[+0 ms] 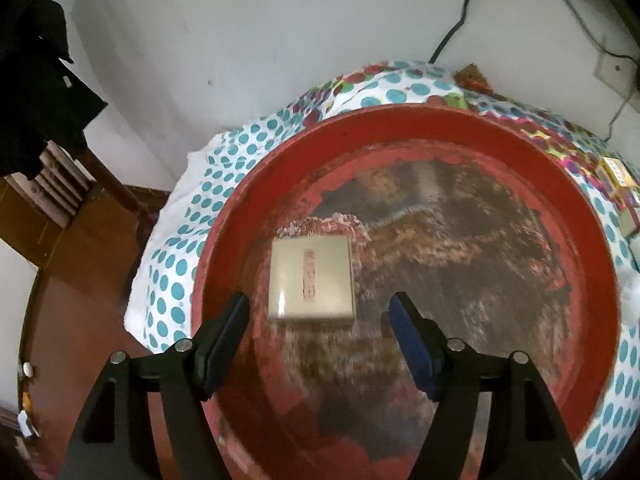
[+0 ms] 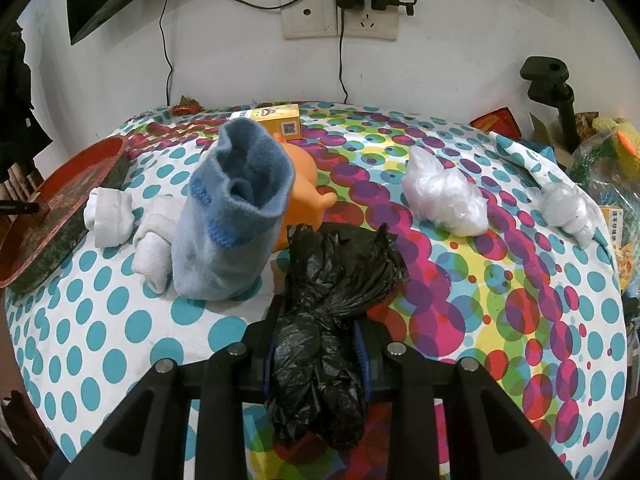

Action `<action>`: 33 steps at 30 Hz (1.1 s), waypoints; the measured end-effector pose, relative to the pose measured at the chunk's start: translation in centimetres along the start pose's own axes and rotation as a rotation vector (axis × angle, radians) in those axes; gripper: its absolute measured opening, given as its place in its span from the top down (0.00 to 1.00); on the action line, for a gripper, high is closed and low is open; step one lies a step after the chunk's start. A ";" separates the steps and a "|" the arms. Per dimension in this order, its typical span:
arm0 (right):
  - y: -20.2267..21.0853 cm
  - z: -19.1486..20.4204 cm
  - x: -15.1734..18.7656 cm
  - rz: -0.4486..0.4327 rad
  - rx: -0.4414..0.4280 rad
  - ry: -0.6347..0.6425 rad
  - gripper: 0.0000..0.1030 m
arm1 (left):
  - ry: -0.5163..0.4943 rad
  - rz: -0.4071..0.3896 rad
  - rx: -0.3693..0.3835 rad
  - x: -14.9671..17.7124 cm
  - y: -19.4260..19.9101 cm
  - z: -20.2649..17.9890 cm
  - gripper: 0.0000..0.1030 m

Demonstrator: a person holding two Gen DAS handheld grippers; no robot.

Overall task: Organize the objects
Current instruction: 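Carry the MARUBI box with the left gripper onto the red tray and release, then carry the black plastic bag in the right gripper over the red tray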

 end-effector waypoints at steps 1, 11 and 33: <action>0.0 0.0 0.0 0.000 0.001 0.000 0.70 | -0.001 -0.003 -0.011 0.3 0.4 0.0 0.24; -0.1 0.2 0.0 -0.002 0.044 0.026 0.71 | 0.020 -0.092 -0.028 4.1 5.4 -0.2 0.09; 6.8 3.2 0.0 -0.050 0.064 -0.029 0.72 | 0.129 -0.122 0.046 5.7 5.7 2.6 0.06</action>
Point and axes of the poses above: each gripper's, at about its wrist camera, not at the fingertips, and y roughly against the way its jaws point, z to its left, x to its underside, the point moved 10 cm from there along -y, roughly the way its jaws point, and after that the axes turned 13 degrees about x, right-handed, at the moved point
